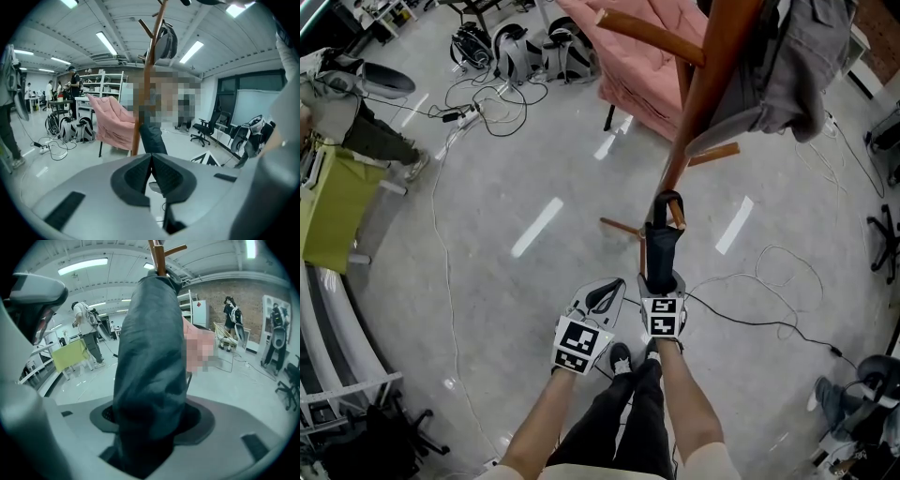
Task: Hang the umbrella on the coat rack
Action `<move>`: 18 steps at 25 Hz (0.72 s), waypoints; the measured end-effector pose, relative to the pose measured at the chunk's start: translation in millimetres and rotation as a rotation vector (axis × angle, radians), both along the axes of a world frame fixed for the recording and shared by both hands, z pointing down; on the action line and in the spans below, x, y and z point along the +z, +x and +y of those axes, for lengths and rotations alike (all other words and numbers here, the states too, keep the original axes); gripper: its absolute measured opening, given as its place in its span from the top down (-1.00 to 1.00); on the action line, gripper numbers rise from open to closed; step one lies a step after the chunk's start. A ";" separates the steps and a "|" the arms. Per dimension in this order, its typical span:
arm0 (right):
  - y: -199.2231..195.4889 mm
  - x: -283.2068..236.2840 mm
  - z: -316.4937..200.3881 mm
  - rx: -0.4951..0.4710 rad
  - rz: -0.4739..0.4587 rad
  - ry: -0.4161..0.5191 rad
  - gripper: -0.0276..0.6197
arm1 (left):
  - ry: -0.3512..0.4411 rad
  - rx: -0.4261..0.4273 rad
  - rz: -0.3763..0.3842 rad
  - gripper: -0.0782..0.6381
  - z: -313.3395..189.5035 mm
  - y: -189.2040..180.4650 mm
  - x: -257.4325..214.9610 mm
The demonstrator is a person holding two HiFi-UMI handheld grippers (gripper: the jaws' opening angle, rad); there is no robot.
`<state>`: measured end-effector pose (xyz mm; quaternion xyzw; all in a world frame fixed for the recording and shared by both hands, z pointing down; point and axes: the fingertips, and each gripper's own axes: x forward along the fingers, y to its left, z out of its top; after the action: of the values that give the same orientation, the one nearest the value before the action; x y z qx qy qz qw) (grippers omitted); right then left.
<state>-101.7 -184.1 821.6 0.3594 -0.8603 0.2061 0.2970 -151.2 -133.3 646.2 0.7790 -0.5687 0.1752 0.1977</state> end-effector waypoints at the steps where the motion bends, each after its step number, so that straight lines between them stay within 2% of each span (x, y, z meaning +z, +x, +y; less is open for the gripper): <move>1: -1.1 0.6 -2.0 0.000 0.003 0.003 0.04 | 0.001 0.006 -0.002 0.76 0.5 1.2 0.5; 4: -5.8 6.6 -6.5 -0.006 0.013 -0.008 0.03 | 0.001 0.031 -0.017 0.76 2.0 5.2 2.7; 9: -7.7 10.4 -10.8 -0.004 0.020 -0.028 0.02 | -0.002 0.021 -0.011 0.76 6.0 3.3 2.8; 13: -12.2 8.3 -15.0 -0.013 0.015 -0.051 0.02 | -0.005 0.027 -0.034 0.76 9.0 1.4 -0.5; 18: -9.2 4.1 -12.1 -0.033 0.015 -0.076 -0.07 | -0.011 0.005 -0.023 0.76 11.1 6.7 3.9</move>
<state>-110.9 -196.2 825.7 0.3349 -0.8555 0.2312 0.3202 -144.5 -122.1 650.1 0.7771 -0.5681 0.1877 0.1953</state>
